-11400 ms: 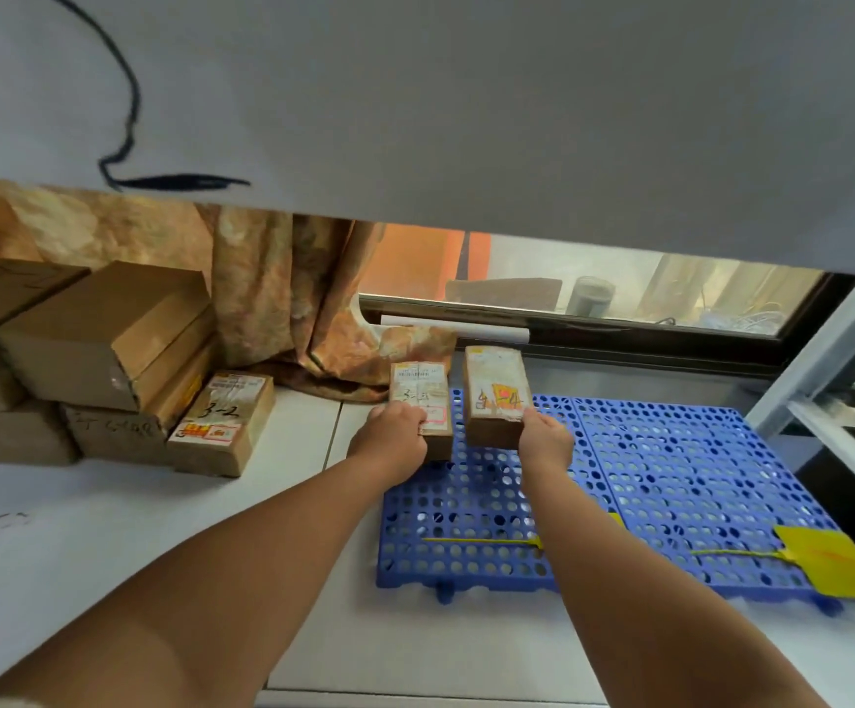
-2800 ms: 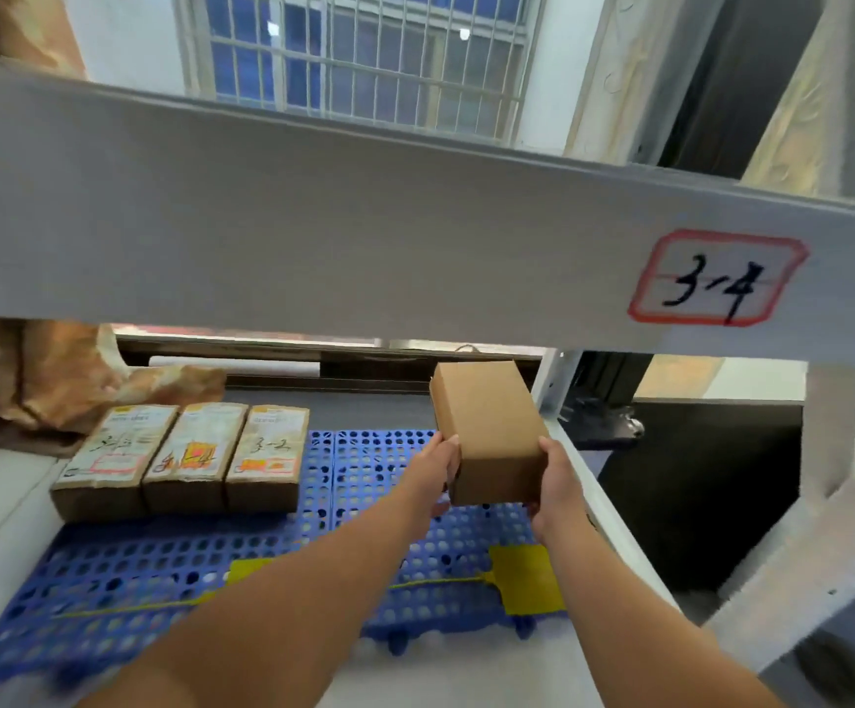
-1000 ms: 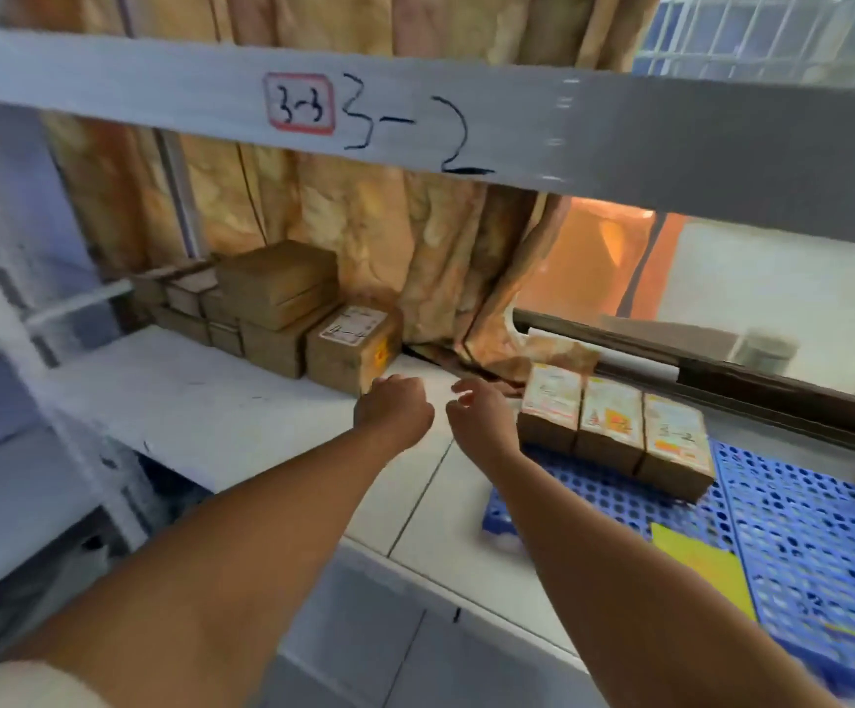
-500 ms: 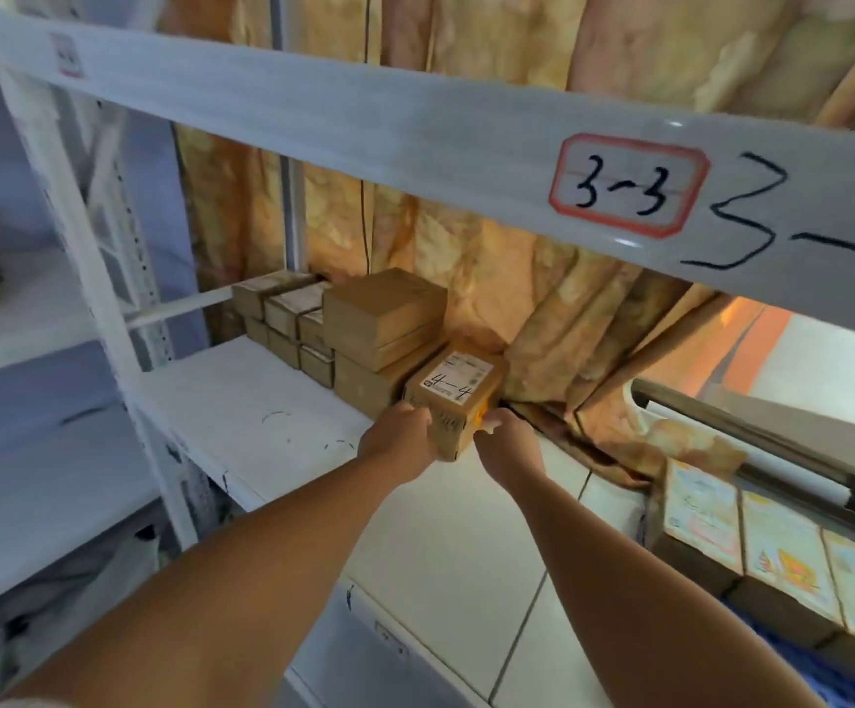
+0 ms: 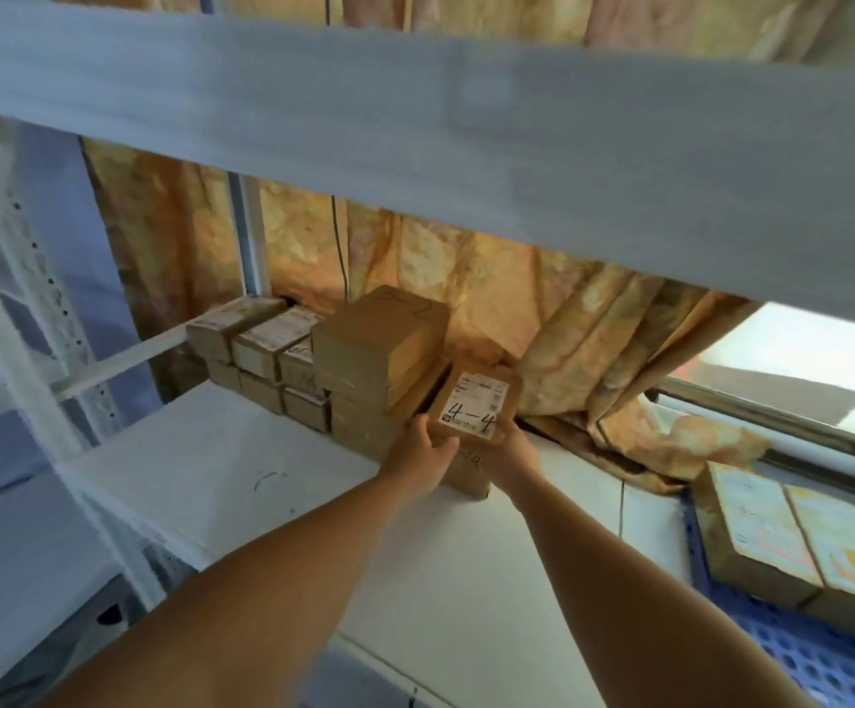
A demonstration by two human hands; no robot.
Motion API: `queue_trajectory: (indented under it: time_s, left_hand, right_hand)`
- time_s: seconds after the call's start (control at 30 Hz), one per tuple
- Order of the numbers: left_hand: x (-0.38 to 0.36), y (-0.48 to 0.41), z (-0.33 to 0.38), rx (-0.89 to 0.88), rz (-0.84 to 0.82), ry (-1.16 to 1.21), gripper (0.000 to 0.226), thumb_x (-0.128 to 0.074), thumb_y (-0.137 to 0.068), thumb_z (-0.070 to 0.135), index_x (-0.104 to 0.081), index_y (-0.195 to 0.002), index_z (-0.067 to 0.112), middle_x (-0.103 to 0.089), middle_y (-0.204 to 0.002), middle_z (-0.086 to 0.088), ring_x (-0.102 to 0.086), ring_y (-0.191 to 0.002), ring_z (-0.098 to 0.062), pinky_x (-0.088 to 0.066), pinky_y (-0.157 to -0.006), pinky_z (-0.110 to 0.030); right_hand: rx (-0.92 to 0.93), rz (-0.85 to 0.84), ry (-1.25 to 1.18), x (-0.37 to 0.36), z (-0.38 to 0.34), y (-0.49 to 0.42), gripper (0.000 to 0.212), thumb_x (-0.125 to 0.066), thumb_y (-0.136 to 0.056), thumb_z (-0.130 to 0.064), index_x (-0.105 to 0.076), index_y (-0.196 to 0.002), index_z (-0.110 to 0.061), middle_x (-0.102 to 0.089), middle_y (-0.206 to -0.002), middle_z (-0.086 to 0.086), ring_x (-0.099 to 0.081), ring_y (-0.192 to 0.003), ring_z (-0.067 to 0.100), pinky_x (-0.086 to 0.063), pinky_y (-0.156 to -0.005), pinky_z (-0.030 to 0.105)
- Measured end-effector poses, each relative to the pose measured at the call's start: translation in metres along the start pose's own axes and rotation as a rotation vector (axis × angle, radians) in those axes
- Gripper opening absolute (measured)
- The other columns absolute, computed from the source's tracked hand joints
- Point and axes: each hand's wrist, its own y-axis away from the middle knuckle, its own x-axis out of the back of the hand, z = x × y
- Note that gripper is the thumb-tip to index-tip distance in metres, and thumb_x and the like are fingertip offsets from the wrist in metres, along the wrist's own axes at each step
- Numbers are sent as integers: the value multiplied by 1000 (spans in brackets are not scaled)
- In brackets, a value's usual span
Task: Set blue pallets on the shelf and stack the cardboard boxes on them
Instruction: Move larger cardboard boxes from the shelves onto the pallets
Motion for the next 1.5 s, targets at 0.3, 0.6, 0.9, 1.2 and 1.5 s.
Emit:
queue_trajectory:
  time_s: [0.3, 0.6, 0.9, 1.2, 1.5]
  left_hand:
    - [34, -11, -20, 217, -328, 288, 61, -19, -96, 62, -36, -143, 27, -46, -130, 2, -47, -111, -23, -43, -89, -35]
    - [-9, 12, -12, 331, -673, 550, 74, -28, -84, 78, -51, -135, 29, -57, -136, -5, -49, -128, -29, -44, -92, -38]
    - [-54, 42, 45, 185, -511, 614, 46, -35, -90, 68, -52, -118, 36, -56, -111, 0, -52, -101, -26, -39, -86, -39]
    - [-144, 115, 119, 93, -523, 691, 56, -54, -79, 62, -47, -129, 37, -63, -111, 7, -58, -104, -15, -41, -92, -38]
    - [-235, 178, 181, 18, -564, 686, 45, -53, -87, 55, -49, -126, 32, -65, -117, -5, -62, -92, -18, -46, -69, -28]
  right_hand:
    - [-369, 458, -390, -22, 0, 26, 47, -47, -93, -38, -52, -134, -17, -62, -120, 11, -59, -107, 30, -48, -92, 40]
    - [-298, 354, -667, 7, 18, 67, 23, -56, -92, -25, -65, -112, -17, -72, -95, 9, -70, -88, 26, -58, -76, 37]
    - [-137, 453, -870, 64, 47, 105, 21, -62, -88, -39, -67, -103, -24, -71, -102, 7, -65, -97, 25, -53, -78, 35]
    - [-75, 533, -939, 170, 106, 169, 33, -69, -81, -42, -68, -102, -17, -71, -106, 14, -68, -97, 30, -57, -77, 40]
    - [-94, 624, -980, 257, 169, 242, 19, -63, -88, -37, -68, -95, -20, -69, -88, 4, -62, -66, 11, -43, -43, 18]
